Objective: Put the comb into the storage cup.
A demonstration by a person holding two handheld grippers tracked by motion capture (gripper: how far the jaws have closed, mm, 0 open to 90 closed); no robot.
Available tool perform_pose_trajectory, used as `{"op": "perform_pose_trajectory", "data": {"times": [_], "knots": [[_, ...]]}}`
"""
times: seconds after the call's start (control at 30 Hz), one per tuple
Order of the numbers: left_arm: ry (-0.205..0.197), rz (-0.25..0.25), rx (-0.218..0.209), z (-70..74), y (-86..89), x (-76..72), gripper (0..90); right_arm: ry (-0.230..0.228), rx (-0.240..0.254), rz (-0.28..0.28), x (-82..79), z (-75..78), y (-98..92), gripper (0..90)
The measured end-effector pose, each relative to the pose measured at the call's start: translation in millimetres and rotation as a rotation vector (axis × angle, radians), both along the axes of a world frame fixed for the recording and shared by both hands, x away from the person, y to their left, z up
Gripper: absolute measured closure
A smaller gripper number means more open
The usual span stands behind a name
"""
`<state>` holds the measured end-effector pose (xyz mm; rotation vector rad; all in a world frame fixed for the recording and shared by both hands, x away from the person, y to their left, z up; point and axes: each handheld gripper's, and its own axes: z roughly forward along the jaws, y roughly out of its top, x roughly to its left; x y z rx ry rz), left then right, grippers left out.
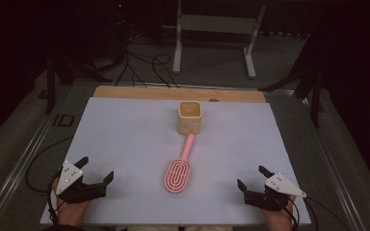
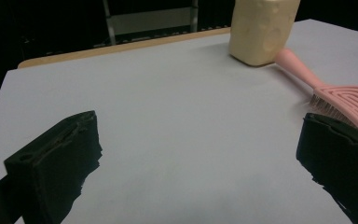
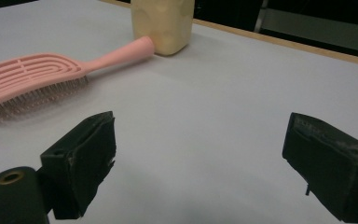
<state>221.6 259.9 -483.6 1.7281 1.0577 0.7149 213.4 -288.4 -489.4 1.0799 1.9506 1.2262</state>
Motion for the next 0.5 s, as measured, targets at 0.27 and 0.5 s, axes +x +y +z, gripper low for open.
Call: {"op": "perform_pose_trajectory", "data": {"times": [0.27, 0.5], "knots": [[-0.003, 0.012, -0.007, -1.2, 0.8, -0.2, 0.2, 0.015, -0.011, 0.016, 2.9, -2.8, 5.1, 9.4], [-0.002, 0.016, -0.002, -1.7, 0.2, -1.4, 0.2, 0.027, -0.025, 0.044, 4.8, -4.1, 14.0, 9.4]]}}
